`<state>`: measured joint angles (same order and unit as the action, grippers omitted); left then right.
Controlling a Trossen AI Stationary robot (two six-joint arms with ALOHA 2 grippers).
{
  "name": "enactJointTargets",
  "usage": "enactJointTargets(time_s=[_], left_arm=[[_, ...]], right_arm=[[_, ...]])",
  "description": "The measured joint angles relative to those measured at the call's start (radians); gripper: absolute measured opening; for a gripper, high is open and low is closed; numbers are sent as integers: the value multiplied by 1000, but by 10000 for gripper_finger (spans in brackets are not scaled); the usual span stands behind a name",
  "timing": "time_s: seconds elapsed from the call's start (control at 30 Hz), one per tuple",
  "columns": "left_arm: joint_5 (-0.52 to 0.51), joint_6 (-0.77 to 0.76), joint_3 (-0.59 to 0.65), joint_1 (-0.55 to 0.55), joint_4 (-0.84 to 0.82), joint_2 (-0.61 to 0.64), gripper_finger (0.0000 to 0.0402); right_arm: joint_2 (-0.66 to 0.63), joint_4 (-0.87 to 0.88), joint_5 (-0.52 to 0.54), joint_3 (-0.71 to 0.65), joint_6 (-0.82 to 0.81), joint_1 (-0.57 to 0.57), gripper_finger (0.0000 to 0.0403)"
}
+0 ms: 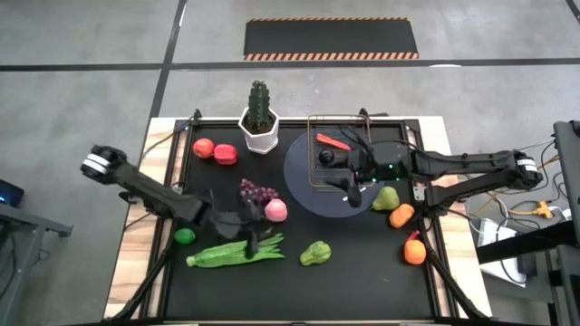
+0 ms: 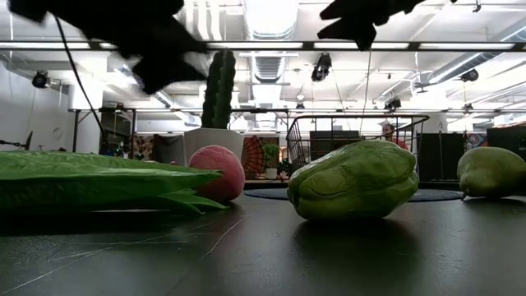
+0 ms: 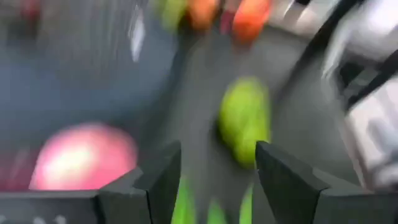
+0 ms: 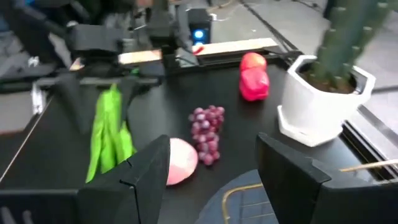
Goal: Build produce basket
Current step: Put the green lime into the gold wire basket
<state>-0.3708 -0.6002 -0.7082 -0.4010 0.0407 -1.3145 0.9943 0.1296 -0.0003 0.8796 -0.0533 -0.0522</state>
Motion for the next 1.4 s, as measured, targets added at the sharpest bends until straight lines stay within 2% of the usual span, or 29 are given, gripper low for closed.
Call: enactJointTargets(time_s=[0.07, 0.2, 0.33, 0.4, 0.47, 0.63, 0.73, 0.8, 0.93, 1.13, 1.4], left_arm=[[51, -116, -82, -8, -366, 49, 189], [196, -127, -219, -28, -897, 104, 189], [326, -112, -245, -34, -1214, 135, 189], [415, -101, -224, -46, -1304, 146, 189], [470, -86, -197, -63, -1319, 154, 189], [475, -43, -128, -92, -1282, 153, 189], [532, -49, -81, -110, -1287, 138, 189], [571, -66, -53, -133, -1288, 124, 189], [581, -194, -16, -158, -1290, 100, 189], [587, -194, -11, -178, -1280, 90, 191], [574, -180, -2, -208, -1259, 81, 247]], right_arm=[[2, 2, 0, -4, 21, 18, 219], [11, -15, 0, -13, 38, 31, 219], [25, -15, 1, -18, 28, 36, 219], [35, -15, 1, -23, 28, 40, 219], [48, -15, 0, -23, 29, 41, 219], [66, -15, -1, -23, 26, 39, 219], [70, -14, -1, -23, 19, 39, 219], [70, -14, -1, -23, 19, 39, 219], [68, -15, -1, -23, 20, 39, 219], [68, -15, -1, -23, 20, 39, 219], [68, -15, -4, -23, 20, 39, 219]])
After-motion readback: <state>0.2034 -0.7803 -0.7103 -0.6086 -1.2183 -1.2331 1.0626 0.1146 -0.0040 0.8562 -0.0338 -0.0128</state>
